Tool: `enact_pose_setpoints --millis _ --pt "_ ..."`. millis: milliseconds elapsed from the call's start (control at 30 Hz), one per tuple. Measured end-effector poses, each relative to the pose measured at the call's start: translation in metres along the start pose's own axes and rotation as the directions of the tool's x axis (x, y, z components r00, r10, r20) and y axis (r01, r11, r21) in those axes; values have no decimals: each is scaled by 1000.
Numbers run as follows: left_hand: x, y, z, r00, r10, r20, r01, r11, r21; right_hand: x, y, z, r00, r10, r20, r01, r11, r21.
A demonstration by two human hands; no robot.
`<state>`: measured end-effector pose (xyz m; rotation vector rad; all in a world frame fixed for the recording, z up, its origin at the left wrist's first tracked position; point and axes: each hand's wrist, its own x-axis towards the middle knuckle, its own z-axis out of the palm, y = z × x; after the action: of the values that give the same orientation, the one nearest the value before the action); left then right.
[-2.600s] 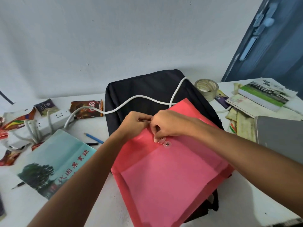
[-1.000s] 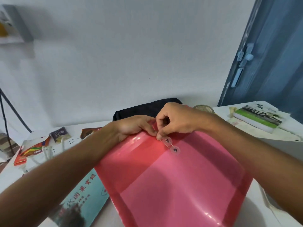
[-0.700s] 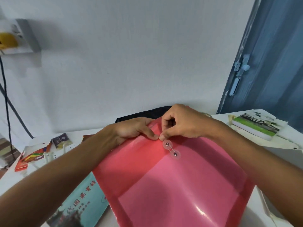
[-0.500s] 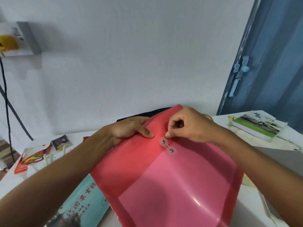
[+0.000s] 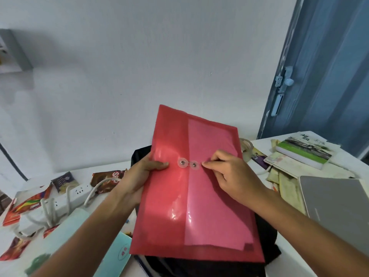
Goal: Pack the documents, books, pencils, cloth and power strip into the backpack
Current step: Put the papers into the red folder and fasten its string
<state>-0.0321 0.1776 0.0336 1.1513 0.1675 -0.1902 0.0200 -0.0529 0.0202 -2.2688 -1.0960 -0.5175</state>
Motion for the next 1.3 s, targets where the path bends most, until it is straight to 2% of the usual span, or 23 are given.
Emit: enact_pose_setpoints --millis 133,267,433,567,667,767,867,933,1067,1133,1200,1300 --pt "-5 -14 1 999 -19 -50 13 993 -116 -3 -1 10 999 11 -39 -14 998 -65" --pt "-10 -21 7 998 3 -61 -12 990 -142 4 0 13 994 5 -107 -17 994 -107" --pt "-15 -22 7 995 54 -85 -64 990 -122 7 0 15 989 -80 -126 55 981 -186" --pt "-17 -18 5 989 83 -121 -95 991 -92 4 -5 16 974 -200 -103 158 933 -325" --pt "-16 -19 2 983 63 -174 -88 986 -139 -1 -14 18 972 -236 1 219 902 -373" --pt "-13 -24 3 976 66 -209 -96 986 -135 -5 -24 21 979 -177 102 203 890 -408" --pt "-8 -25 4 977 59 -207 -76 994 -75 -2 -32 17 980 -145 137 186 908 -375" --pt "-6 -20 5 986 44 -161 -45 999 -3 2 -36 11 967 -208 150 248 910 -333" --pt "-6 -10 13 997 -60 -39 65 988 137 14 -35 4 864 -403 300 478 844 -242" --pt "-5 -6 15 993 -120 -10 119 968 221 21 -35 2 813 -453 365 538 824 -175" --pt "-3 -1 15 987 -160 11 149 941 303 30 -37 0 775 -455 439 547 831 -103" --pt "-1 7 19 979 -193 59 153 899 411 47 -39 -7 713 -369 596 498 865 -59"
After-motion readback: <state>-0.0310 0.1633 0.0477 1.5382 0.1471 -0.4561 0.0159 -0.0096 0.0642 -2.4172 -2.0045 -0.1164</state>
